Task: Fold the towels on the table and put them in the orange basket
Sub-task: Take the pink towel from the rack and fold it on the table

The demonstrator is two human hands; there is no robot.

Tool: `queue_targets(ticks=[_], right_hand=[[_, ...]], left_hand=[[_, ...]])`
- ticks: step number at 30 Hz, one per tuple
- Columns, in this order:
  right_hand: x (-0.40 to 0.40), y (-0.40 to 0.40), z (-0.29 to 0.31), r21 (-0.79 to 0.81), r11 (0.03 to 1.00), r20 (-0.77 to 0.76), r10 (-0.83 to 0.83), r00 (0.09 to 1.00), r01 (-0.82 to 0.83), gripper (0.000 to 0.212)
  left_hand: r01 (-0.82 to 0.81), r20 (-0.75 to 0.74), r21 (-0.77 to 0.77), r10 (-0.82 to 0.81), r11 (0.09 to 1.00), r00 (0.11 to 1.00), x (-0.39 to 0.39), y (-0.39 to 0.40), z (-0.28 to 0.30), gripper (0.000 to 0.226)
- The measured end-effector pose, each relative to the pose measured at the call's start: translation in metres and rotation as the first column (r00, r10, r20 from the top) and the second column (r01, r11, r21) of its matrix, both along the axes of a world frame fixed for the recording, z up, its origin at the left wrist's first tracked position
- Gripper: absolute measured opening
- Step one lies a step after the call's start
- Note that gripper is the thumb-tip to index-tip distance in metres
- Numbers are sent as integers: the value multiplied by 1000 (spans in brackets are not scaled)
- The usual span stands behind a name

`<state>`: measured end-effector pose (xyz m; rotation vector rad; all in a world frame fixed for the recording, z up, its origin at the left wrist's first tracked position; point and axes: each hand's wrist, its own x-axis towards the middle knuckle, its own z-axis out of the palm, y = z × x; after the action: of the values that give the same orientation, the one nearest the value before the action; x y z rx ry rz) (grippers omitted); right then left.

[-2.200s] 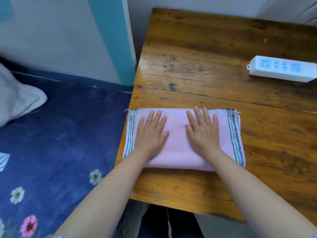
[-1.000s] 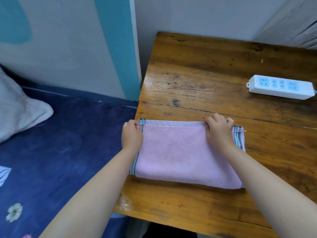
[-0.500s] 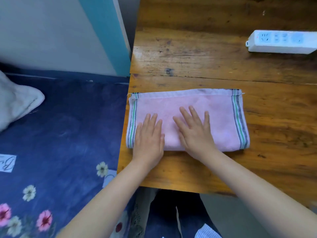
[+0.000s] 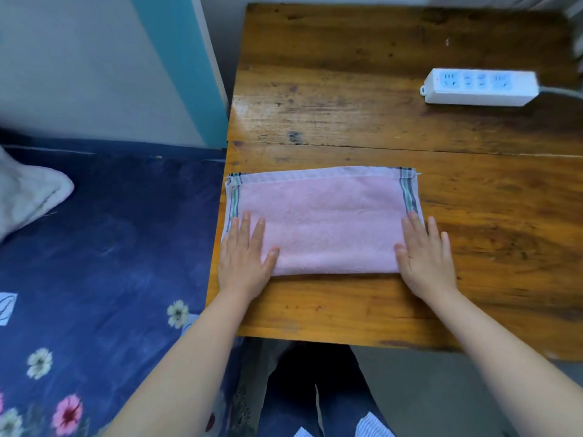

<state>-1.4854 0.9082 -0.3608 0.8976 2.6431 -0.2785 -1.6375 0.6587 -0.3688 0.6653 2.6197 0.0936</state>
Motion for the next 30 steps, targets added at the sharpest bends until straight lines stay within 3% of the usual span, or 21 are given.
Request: queue_targets(ticks=[4, 9, 13, 15, 18, 21, 24, 27, 30], right_hand=[[15, 16, 8, -22, 994, 42, -108, 993, 109, 53], [9, -9, 23, -43, 952, -166, -306, 937, 303, 50], [3, -29, 29, -62, 886, -58, -463, 884, 460, 43], [-2, -30, 30, -152, 826, -27, -552, 834, 542, 49], [-10, -26, 35, -319, 698, -17, -680, 733, 641, 54], [-16, -20, 41, -418, 624, -23, -733, 680, 660, 43], [-16, -8, 42, -504, 549, -22, -780, 625, 667, 51], [-14, 7, 39, -561, 508, -25, -800, 599, 654, 58], [-11, 29, 34, -573, 516, 2, -776, 631, 637, 56]], left_hand=[[14, -2, -39, -15, 999, 1000, 0, 5, 8, 63], [82, -49, -3, -82, 997, 995, -2, 29, 28, 58], [259, -113, 54, -252, 964, 961, -13, 77, 41, 51], [331, -118, 61, -322, 942, 939, -18, 109, 45, 45], [361, -58, 84, -357, 929, 932, -23, 161, 49, 36], [362, 21, 89, -366, 928, 931, -26, 204, 49, 31], [413, 61, 30, -414, 910, 908, -27, 239, 46, 35], [430, 130, 11, -428, 903, 894, -30, 262, 45, 38], [342, 279, 28, -336, 939, 900, -37, 283, 49, 39]])
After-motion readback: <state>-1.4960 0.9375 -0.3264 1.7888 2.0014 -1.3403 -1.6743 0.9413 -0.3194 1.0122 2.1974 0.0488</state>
